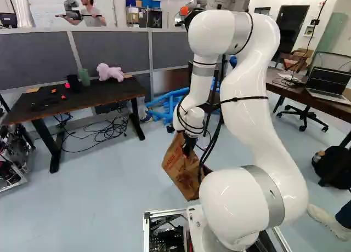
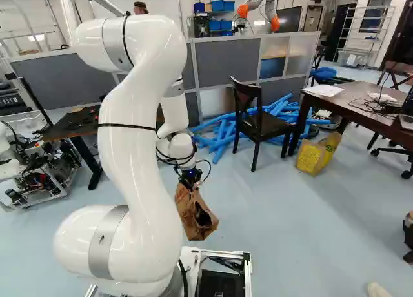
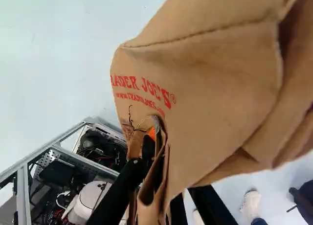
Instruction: Pick up the bag on the ground and place it on the table
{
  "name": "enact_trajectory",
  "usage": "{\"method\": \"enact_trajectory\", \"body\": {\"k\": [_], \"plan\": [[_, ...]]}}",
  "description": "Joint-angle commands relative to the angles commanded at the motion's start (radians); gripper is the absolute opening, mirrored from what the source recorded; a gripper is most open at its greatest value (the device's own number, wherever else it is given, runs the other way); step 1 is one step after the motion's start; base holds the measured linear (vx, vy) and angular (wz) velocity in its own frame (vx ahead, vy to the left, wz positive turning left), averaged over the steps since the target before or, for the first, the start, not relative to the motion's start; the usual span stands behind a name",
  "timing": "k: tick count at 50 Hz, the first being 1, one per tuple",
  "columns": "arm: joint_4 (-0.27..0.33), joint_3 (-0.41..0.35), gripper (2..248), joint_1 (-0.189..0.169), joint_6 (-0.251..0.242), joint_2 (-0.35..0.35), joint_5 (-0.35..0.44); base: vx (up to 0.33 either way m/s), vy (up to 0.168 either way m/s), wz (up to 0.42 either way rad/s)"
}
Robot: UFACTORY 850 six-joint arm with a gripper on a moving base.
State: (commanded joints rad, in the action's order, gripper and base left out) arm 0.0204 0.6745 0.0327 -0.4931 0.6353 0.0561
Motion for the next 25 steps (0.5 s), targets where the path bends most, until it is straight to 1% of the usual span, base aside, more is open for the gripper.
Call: {"method": "enact_trajectory", "body": {"k": [25], "plan": [[0.0,-0.04,23,-0.001,0.0,-0.109,-0.06,0.0,0.0,0.0]]}}
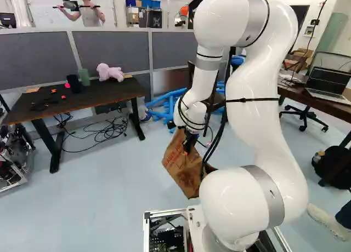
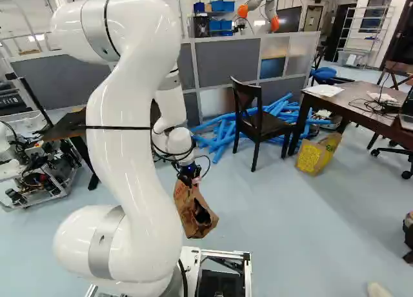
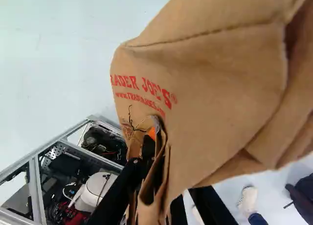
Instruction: Pick up the bag on the ground and place it on the table
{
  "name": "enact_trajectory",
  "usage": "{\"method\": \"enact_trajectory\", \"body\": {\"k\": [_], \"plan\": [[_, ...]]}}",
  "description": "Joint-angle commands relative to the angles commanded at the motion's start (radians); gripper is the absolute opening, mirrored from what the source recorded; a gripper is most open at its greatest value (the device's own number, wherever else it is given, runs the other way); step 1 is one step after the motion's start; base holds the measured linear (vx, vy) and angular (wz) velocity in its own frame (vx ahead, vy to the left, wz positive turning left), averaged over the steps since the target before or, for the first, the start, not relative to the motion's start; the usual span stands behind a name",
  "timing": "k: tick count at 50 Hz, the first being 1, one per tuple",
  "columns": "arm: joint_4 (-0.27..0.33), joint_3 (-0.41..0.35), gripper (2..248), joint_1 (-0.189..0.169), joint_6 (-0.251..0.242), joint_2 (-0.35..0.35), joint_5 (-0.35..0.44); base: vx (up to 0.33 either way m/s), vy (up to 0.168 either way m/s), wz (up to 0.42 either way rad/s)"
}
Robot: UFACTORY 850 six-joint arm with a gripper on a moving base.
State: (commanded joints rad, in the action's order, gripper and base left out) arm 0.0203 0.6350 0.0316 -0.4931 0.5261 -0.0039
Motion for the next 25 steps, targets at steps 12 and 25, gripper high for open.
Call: {"method": "enact_trajectory", "body": {"k": [12,25], "plan": [[0.0,-0.02,23,0.0,0.0,-0.054,-0.045,0.0,0.0,0.0],[0.0,-0.042,23,-0.001,0.0,-0.116,-0.104,0.0,0.0,0.0]]}}
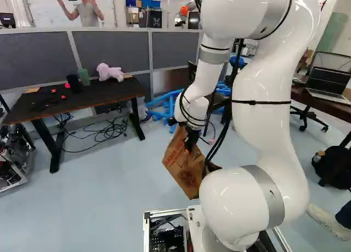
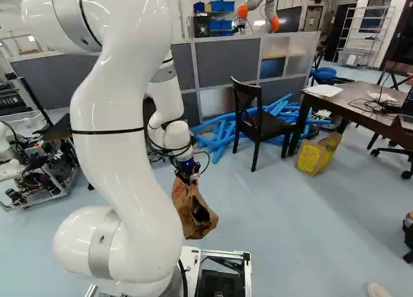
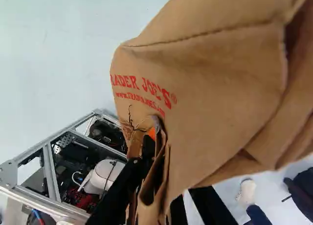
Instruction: Pick up the bag on the ground and place it on the table
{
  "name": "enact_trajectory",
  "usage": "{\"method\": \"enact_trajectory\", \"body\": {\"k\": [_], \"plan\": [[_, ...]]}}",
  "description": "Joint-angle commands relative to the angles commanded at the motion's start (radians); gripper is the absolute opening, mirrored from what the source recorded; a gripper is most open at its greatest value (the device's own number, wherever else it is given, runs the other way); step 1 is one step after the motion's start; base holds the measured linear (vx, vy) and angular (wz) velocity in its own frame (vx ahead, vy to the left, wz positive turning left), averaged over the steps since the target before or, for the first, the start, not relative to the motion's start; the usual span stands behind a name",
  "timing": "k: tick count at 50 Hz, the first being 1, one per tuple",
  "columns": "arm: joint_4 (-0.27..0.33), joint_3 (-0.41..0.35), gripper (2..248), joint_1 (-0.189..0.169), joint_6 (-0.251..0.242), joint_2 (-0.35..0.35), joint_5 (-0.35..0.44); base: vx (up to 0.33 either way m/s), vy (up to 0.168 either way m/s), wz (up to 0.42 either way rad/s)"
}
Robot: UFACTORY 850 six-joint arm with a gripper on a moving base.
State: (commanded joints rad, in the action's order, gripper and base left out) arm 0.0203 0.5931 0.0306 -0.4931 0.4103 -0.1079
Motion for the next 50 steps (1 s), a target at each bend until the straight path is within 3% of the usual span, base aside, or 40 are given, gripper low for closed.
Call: {"method": "enact_trajectory", "body": {"k": [50], "plan": [[0.0,-0.061,23,-0.037,0.0,-0.24,-0.203,0.0,0.0,0.0]]}}
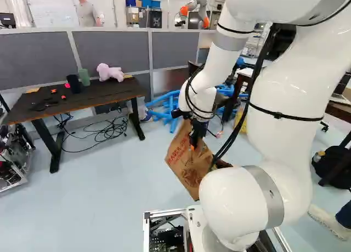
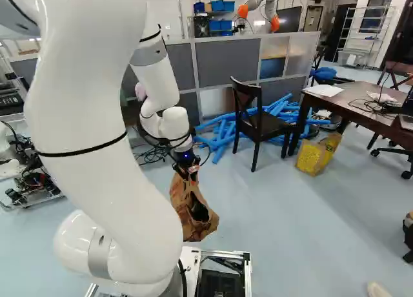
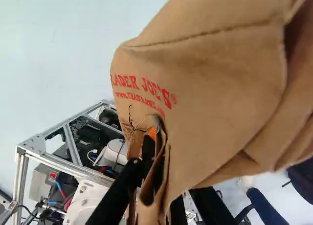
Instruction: Pick up the bag on the ground and place it on the table
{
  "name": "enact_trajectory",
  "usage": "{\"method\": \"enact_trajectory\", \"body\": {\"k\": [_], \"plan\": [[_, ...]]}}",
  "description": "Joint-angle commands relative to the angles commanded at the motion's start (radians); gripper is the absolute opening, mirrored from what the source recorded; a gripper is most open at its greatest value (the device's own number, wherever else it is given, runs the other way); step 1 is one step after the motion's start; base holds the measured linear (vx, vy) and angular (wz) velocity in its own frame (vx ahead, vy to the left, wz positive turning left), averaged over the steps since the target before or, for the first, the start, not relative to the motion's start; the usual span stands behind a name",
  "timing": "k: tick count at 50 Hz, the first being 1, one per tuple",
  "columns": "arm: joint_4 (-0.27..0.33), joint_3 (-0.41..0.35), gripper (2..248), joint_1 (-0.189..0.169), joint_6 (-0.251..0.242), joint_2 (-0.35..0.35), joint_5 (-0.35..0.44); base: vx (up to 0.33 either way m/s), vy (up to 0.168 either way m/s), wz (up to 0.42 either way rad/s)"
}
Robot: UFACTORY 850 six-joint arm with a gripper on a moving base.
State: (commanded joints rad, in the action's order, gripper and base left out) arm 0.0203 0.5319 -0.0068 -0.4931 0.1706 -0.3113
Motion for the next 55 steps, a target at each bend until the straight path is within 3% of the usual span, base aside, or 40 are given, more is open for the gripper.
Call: {"method": "enact_trajectory", "body": {"k": [29,55], "plan": [[0.0,0.027,23,-0.036,0.0,-0.096,-0.097,0.0,0.0,0.0],[0.0,0.089,23,-0.034,0.0,-0.142,-0.193,0.0,0.0,0.0]]}}
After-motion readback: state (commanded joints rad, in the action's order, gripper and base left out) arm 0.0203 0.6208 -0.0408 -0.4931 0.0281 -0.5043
